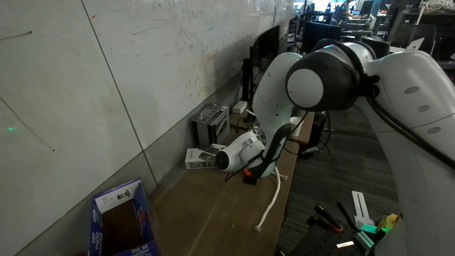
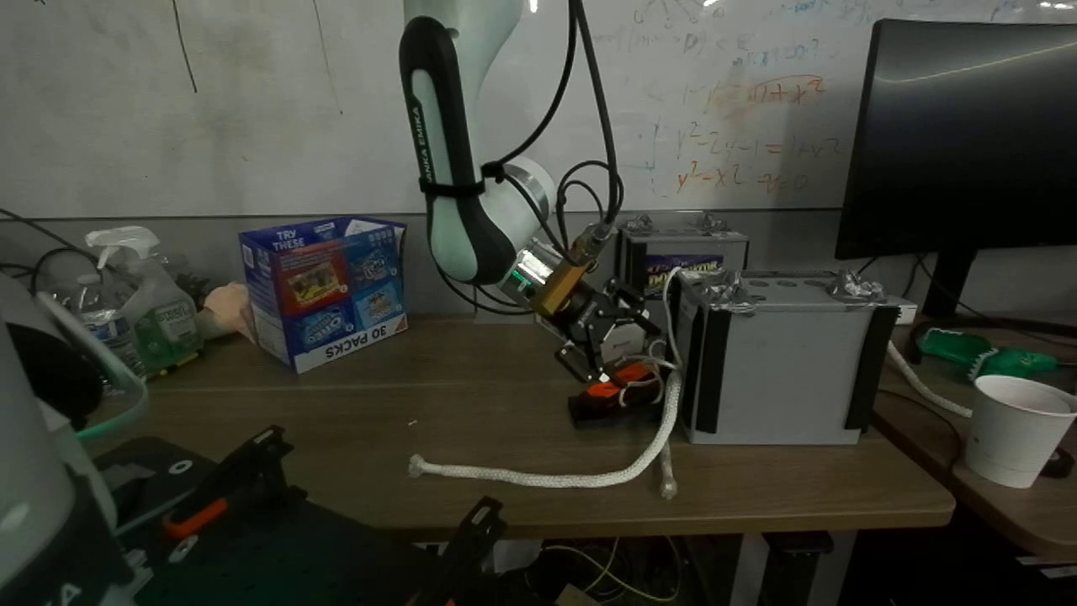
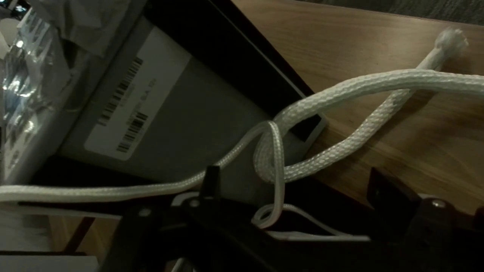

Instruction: Put the ropes in the box, one at a time

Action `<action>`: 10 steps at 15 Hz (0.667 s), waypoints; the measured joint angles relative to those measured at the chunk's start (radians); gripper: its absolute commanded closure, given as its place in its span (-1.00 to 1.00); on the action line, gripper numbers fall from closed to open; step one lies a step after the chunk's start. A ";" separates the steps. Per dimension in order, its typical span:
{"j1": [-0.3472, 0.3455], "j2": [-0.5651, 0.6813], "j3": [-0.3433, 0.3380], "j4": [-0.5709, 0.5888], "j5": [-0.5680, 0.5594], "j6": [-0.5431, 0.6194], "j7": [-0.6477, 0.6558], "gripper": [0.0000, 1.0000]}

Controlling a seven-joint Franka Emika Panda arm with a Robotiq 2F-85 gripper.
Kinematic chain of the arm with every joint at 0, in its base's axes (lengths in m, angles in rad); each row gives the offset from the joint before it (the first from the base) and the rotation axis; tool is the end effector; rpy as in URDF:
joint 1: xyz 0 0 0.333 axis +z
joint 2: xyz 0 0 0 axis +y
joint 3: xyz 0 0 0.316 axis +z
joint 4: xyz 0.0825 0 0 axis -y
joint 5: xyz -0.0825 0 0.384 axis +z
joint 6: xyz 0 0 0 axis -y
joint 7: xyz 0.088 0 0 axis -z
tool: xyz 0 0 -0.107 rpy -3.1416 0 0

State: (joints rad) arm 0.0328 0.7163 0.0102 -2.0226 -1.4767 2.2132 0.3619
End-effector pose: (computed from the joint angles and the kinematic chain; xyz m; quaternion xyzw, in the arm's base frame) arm 0.5468 -0.0089 0.0710 0.7912 0.4087 -0.1040 0.4429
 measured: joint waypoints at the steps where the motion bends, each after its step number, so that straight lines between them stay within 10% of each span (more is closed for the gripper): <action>1: -0.006 0.005 0.000 0.006 0.000 0.003 -0.008 -1.00; 7: -0.039 0.028 0.000 0.033 0.000 0.033 -0.052 -1.00; 8: -0.042 0.030 0.000 0.036 0.000 0.036 -0.056 -0.55; 10: -0.046 0.034 0.000 0.041 0.000 0.043 -0.064 -0.35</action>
State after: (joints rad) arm -0.0131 0.7501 0.0102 -1.9815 -1.4770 2.2563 0.2981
